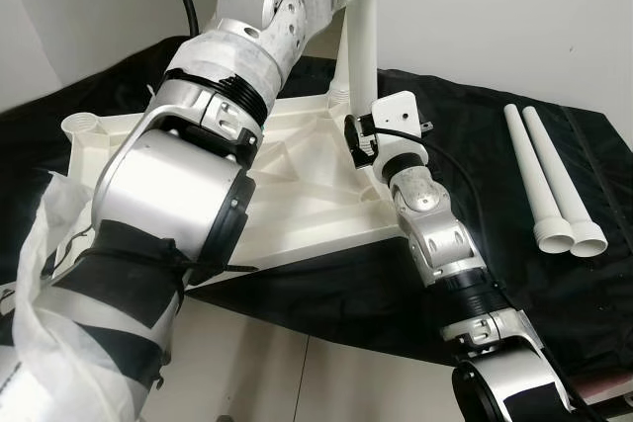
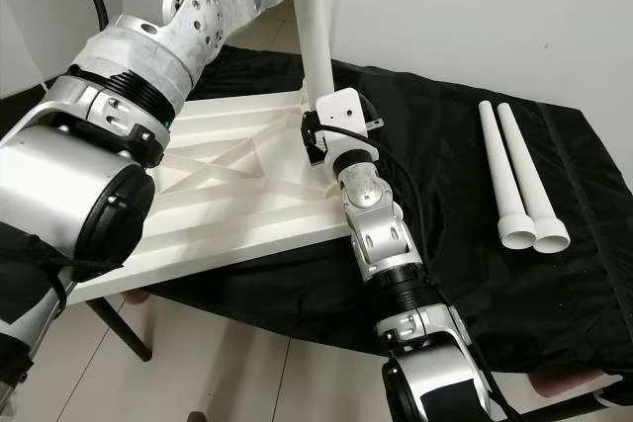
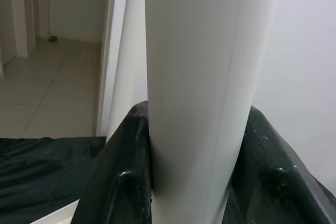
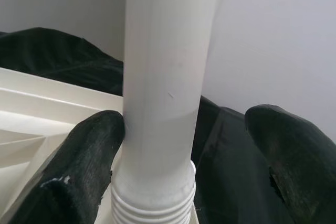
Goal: Building children table
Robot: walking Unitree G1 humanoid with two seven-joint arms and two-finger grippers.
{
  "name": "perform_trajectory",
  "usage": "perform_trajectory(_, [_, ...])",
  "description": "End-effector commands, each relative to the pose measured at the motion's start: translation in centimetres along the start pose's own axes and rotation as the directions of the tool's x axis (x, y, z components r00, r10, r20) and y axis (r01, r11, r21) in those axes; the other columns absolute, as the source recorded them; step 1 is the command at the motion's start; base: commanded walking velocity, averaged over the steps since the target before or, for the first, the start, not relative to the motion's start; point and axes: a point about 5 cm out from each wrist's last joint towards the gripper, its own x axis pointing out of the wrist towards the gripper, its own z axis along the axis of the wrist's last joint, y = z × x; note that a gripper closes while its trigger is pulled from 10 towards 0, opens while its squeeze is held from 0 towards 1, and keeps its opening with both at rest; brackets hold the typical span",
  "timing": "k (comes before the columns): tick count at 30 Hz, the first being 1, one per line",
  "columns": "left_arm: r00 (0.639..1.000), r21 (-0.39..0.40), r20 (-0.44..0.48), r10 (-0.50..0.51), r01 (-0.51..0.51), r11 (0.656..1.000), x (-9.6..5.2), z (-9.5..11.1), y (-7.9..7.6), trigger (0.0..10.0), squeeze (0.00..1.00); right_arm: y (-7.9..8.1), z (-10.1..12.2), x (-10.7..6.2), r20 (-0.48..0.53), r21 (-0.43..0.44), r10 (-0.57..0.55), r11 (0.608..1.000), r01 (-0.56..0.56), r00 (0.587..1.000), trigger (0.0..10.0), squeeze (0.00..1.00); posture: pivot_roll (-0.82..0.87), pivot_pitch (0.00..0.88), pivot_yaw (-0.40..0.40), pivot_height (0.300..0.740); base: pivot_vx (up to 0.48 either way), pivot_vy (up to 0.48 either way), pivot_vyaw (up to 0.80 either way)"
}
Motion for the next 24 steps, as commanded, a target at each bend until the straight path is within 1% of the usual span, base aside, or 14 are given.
perform_trajectory(1, [0.978, 0.037, 0.026, -0.209, 0.208, 0.978, 0.0, 1.6, -1.9, 10.0, 0.00, -0.7, -0.3, 0.3, -0.009, 0.001, -0.010, 1.000, 0.010, 1.000, 10.0, 0.00, 0.02, 0.000, -0.065, 0.740, 0.000, 0.000, 0.00])
perform_trajectory(2, [0.978, 0.037, 0.026, -0.209, 0.208, 0.978, 0.0, 1.6, -1.9, 10.0, 0.00, -0.7, -0.3, 0.3, -0.009, 0.001, -0.010, 1.000, 0.010, 1.000, 10.0, 0.00, 0.02, 0.000, -0.065, 0.740, 0.000, 0.000, 0.00])
perform_trajectory(4, [0.970, 0.031, 0.021, -0.244, 0.243, 0.970, 0.1, 1.8, -2.3, 10.0, 0.00, -1.1, -0.3, 0.8, -0.009, 0.003, -0.007, 1.000, 0.008, 1.000, 10.0, 0.00, 0.02, 0.000, -0.068, 0.740, 0.000, 0.000, 0.00])
perform_trajectory(7, [0.966, 0.021, 0.019, -0.258, 0.257, 0.966, 0.1, 1.9, -2.6, 10.0, 0.00, -1.2, -0.2, 1.1, -0.007, 0.006, -0.004, 1.000, 0.004, 1.000, 10.0, 0.00, 0.03, 0.000, -0.070, 0.740, 0.000, 0.000, 0.00])
perform_trajectory(10, [0.956, -0.008, 0.020, -0.292, 0.292, 0.956, 0.5, 2.0, -3.9, 10.0, 0.00, -1.5, -0.2, 1.6, -0.005, 0.005, 0.026, 1.000, -0.026, 1.000, 10.0, 0.00, 0.03, 0.000, -0.069, 0.740, 0.000, 0.000, 0.00])
perform_trajectory(11, [0.955, -0.011, 0.019, -0.298, 0.298, 0.955, 0.6, 1.9, -4.2, 10.0, 0.00, -1.5, -0.3, 1.8, -0.006, 0.003, 0.042, 0.999, -0.042, 0.999, 10.0, 0.00, 0.03, 0.000, -0.067, 0.740, 0.000, 0.000, 0.00])
perform_trajectory(15, [0.953, -0.012, 0.017, -0.302, 0.302, 0.953, 0.7, 1.9, -4.6, 10.0, 0.00, -1.6, -0.3, 2.0, -0.002, -0.002, 0.064, 0.998, -0.064, 0.998, 10.0, 0.00, 0.03, 0.000, -0.065, 0.740, 0.000, 0.000, 0.00])
perform_trajectory(16, [0.953, -0.010, 0.016, -0.302, 0.302, 0.953, 0.9, 1.9, -5.0, 10.0, 0.00, -1.6, -0.3, 2.2, -0.003, -0.011, 0.078, 0.997, -0.078, 0.997, 10.0, 0.00, 0.03, 0.000, -0.063, 0.740, 0.000, 0.000, 0.00])
perform_trajectory(18, [0.955, 0.003, 0.012, -0.298, 0.298, 0.955, 1.0, 1.7, -5.2, 10.0, 0.00, -1.5, -0.1, 2.2, 0.014, 0.006, 0.100, 0.995, -0.100, 0.995, 10.0, 0.00, 0.03, 0.000, -0.063, 0.740, 0.000, 0.000, 0.00])
perform_trajectory(19, [0.955, 0.006, 0.011, -0.297, 0.297, 0.955, 1.0, 1.7, -5.3, 10.0, 0.00, -1.4, 0.0, 2.2, 0.020, 0.012, 0.106, 0.994, -0.106, 0.994, 10.0, 0.00, 0.03, 0.000, -0.063, 0.740, 0.000, 0.000, 0.00])
perform_trajectory(21, [0.972, 0.031, 0.015, -0.236, 0.236, 0.971, 1.0, 1.8, -4.1, 10.0, 0.00, -1.5, 0.5, 1.8, 0.072, 0.064, 0.110, 0.991, -0.115, 0.991, 10.0, 0.00, 0.03, 0.000, -0.059, 0.740, 0.000, 0.000, 0.00])
perform_trajectory(23, [0.977, 0.041, 0.018, -0.211, 0.210, 0.977, 1.0, 1.9, -3.6, 10.0, 0.00, -1.6, 0.7, 1.6, 0.095, 0.084, 0.110, 0.989, -0.118, 0.989, 10.0, 0.00, 0.03, 0.000, -0.059, 0.740, 0.000, 0.000, 0.00])
perform_trajectory(24, [0.983, 0.058, 0.025, -0.184, 0.182, 0.982, 1.0, 2.1, -3.0, 10.0, 0.00, -2.0, 0.7, 1.3, 0.109, 0.096, 0.103, 0.989, -0.114, 0.989, 10.0, 0.00, 0.02, 0.000, -0.054, 0.740, 0.000, 0.000, 0.00])
